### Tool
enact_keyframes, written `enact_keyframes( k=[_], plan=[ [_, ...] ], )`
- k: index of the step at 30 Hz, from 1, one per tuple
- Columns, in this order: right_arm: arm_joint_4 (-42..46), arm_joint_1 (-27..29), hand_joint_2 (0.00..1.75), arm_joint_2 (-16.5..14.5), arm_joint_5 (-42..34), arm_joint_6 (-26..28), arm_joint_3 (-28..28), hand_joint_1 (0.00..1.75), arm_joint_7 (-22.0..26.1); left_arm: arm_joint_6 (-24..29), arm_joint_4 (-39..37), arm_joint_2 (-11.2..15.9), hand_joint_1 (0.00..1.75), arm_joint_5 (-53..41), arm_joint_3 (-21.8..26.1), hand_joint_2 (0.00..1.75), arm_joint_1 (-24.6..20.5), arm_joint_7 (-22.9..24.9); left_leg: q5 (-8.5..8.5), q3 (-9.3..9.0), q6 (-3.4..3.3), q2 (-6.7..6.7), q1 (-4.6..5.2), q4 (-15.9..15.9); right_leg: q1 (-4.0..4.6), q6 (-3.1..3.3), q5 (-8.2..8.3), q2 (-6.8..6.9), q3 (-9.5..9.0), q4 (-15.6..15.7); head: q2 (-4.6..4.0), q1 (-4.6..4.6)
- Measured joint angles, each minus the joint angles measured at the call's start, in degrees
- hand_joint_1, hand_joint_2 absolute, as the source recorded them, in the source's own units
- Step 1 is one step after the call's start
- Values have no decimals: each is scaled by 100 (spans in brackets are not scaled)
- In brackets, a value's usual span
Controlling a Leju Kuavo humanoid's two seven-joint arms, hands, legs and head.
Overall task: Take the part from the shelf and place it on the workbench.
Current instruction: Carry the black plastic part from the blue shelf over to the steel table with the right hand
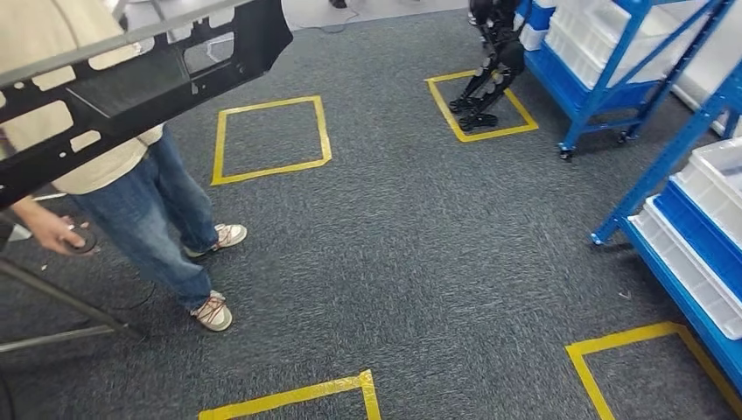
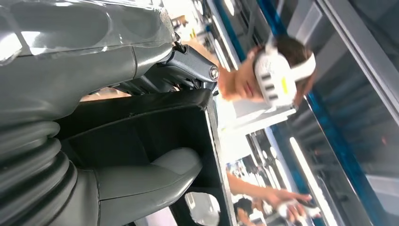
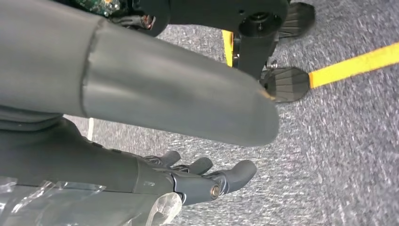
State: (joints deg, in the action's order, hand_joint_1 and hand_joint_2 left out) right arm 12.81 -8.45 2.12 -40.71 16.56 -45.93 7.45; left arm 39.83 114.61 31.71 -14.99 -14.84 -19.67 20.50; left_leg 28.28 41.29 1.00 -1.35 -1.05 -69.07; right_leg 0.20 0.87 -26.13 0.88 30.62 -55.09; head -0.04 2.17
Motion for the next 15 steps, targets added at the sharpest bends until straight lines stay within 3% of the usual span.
enact_keyframes(
  k=[1,2,4,6,8,10,12,14,15],
  plan=[
    [0,2,0,-1,1,-1,1,0,-1,1,-8,-3,175,-4,8,175,4,0,79,106,8,29,-1,-259,10,4,-4,83,2,-1,0,1],
    [0,0,0,-3,3,-1,1,0,-3,1,-15,-7,175,-11,22,175,7,0,55,94,10,45,0,-289,17,7,-7,163,3,-1,0,1],
    [0,-14,0,-15,11,-7,0,0,-10,2,-21,-9,175,-33,75,175,-9,-1,-236,-283,-12,156,15,348,25,5,-18,314,-5,-1,0,2],
    [0,-27,0,-27,29,-16,-1,0,-29,4,-13,-9,175,-69,155,175,-64,-26,-490,-728,-77,411,75,1167,54,-19,-42,444,-17,-9,0,-1],
    [0,-36,0,-32,52,-26,-2,0,-58,9,23,-10,175,-124,250,175,-119,-98,-554,-858,-145,491,130,1450,82,-50,-63,558,-26,-16,0,-2],
    [0,-58,0,-40,79,-41,-3,0,-80,14,94,-12,175,-184,363,175,-161,-176,-593,-852,-203,347,113,1475,81,-84,-93,640,-39,-25,0,-1],
    [0,-73,0,-47,101,-53,-5,0,-96,24,174,-19,175,-223,470,175,-232,-208,-631,-869,-266,221,69,1517,57,-136,-276,411,36,-262,0,-8],
    [0,-65,0,-48,106,-58,-15,0,-113,34,231,-37,175,-233,532,175,-296,-213,-650,-876,-300,103,44,1531,21,-183,-658,58,346,-976,0,-16],
    [0,-58,0,-48,106,-62,-22,0,-119,36,246,-49,175,-234,546,175,-309,-213,-653,-874,-306,36,40,1531,3,-201,-831,-18,550,-1402,0,-17]
  ],
)
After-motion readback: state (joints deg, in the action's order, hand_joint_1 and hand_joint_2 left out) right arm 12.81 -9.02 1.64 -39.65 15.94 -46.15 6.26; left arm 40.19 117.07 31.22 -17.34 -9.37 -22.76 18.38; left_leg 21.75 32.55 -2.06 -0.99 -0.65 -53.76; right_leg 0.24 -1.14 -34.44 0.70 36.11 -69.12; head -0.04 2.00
